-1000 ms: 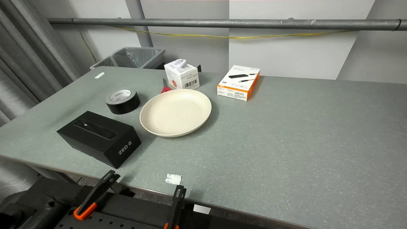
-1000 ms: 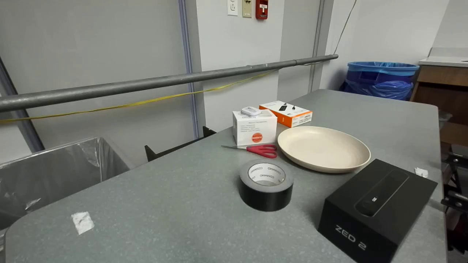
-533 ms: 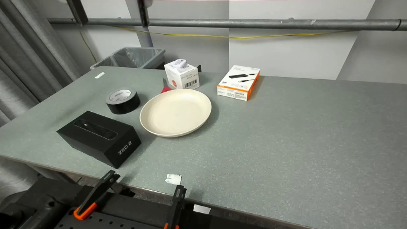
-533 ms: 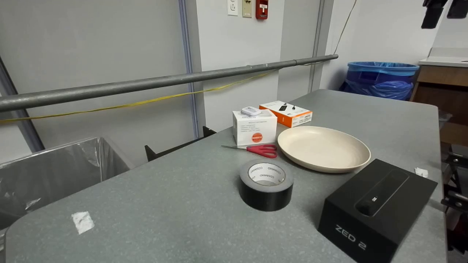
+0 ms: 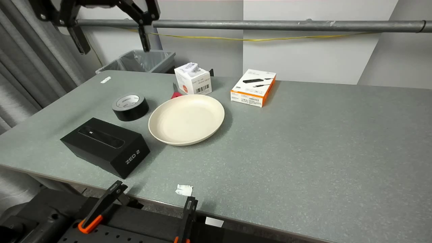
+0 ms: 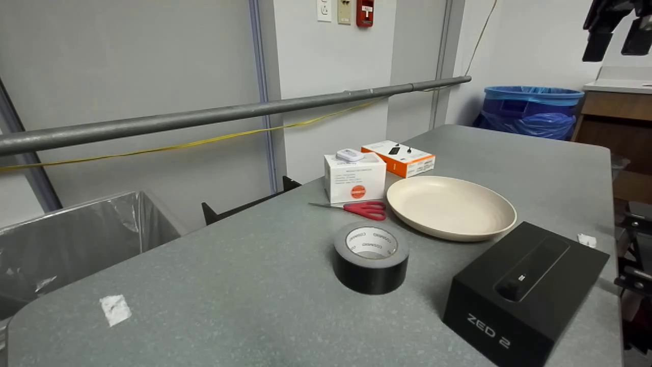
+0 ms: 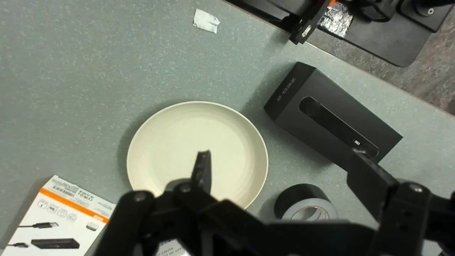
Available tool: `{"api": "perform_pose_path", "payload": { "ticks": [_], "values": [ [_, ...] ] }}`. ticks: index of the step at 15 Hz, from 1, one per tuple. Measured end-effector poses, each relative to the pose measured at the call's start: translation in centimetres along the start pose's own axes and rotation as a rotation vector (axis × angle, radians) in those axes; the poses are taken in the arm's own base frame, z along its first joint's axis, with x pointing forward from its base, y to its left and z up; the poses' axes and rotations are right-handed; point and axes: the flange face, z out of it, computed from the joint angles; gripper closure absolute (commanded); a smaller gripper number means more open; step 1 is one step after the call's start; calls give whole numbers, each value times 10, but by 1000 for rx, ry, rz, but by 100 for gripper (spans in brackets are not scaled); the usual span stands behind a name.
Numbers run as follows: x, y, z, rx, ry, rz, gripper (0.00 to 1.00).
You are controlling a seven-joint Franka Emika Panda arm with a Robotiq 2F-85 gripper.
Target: Put the black masking tape on the cream plate
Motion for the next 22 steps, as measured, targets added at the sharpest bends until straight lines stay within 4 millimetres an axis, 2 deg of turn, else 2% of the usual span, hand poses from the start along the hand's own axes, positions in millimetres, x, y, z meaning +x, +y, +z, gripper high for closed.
{"api": "perform_pose_path", "payload": {
  "ticks": [3,6,18,20,22],
  "values": [
    [1,-1,2,5,-3,-1,0],
    [17,-9,22,33,-24,-8,0],
    [190,-69,158,-57,27,100,0],
    [209,-69,175,-55,15,118,0],
    [215,-68,181,-52,12,122,0]
  ]
}}
